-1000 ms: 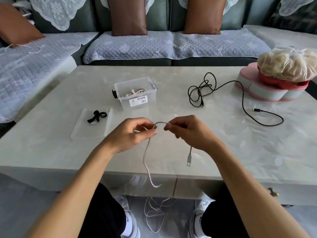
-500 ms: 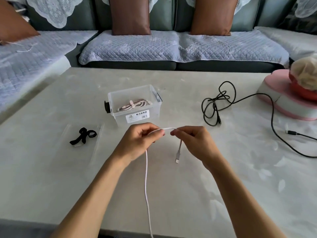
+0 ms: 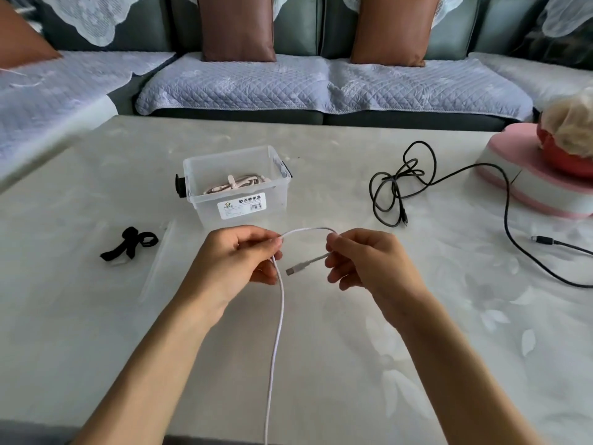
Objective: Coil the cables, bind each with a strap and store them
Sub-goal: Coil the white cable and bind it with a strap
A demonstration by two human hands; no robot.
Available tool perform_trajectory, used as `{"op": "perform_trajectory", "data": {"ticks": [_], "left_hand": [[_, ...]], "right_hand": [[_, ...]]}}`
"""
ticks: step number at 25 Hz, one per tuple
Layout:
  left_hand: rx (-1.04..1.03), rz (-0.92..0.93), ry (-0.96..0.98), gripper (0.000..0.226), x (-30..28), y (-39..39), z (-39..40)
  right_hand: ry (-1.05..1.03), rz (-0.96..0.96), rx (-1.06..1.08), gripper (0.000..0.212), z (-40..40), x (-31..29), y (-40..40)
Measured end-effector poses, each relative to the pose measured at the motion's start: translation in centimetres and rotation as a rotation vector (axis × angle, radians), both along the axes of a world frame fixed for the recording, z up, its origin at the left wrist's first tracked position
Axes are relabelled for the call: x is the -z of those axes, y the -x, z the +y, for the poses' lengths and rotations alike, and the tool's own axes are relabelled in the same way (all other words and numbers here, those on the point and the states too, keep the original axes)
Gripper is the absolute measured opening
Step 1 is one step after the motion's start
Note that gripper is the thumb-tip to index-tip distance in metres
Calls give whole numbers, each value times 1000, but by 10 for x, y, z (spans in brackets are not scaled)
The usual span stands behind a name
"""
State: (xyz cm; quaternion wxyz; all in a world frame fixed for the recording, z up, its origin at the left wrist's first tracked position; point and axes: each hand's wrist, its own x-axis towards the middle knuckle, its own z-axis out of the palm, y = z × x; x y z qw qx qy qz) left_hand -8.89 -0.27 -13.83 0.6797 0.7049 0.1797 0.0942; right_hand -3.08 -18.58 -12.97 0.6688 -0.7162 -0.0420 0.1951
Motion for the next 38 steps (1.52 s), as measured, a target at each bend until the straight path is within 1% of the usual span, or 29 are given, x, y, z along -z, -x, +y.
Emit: {"op": "perform_trajectory", "data": {"ticks": [2,3,5,6,7,8,10,11,12,13,16,18,21,23,24,29,31,34,35,36,38], "left_hand": [[-33,-38,106,14,1,2,-4],[-32,-44,110,16,1,3,-5],[30,-7,42,11,-1,9,-9],[78,33,3,7,-2,12,-11],[133,96,-35,7,-3,15,-12],[208,183,-78,13,-4,18,-11],[428,357,-166,22,-9,27,-8],[499,382,-180,25,-11,29,-7],[499,354,-160,26,-12,30,-8],[423,284,-107,26,-13,29,-11],[42,19,171,27,-12,17,-25],[-106,-39,314,26,-12,8,-37],[-213,-41,451,18,-9,1,-50],[-233,-33,449,9,-8,1,-56],[-227,-14,446,7,-7,1,-58],[-79,124,561,15,-6,-2,-54],[-36,149,524,15,-5,-4,-51],[-60,120,369,13,-1,-7,-52],[-74,103,317,12,0,-7,-52],[-83,86,269,11,-1,-7,-52],[-93,51,197,9,-1,-5,-51]], "right_hand": [[-73,34,38,16,-1,-2,6],[-117,52,60,14,-1,-2,8],[-197,73,97,12,-1,-4,14],[-233,78,115,11,-1,-5,15],[-266,81,136,12,-1,-6,16],[-295,83,159,12,-2,-6,17],[-316,81,199,12,-4,-7,16],[-304,82,207,11,-4,-6,15],[-277,88,200,10,-6,-6,15],[-239,94,174,8,-6,-5,15],[-143,102,22,6,-7,-5,18],[-143,83,-30,6,-5,-6,21],[-275,40,89,6,-1,-4,21],[-331,46,166,9,0,-2,21],[-325,53,167,11,0,0,22],[-121,45,35,13,-1,4,23],[-118,40,21,13,-3,4,22],[-142,41,-27,6,-5,5,22],[-134,41,-35,11,-6,4,23],[-104,34,-44,21,-7,3,22],[26,-12,-99,41,-12,2,17]]}}
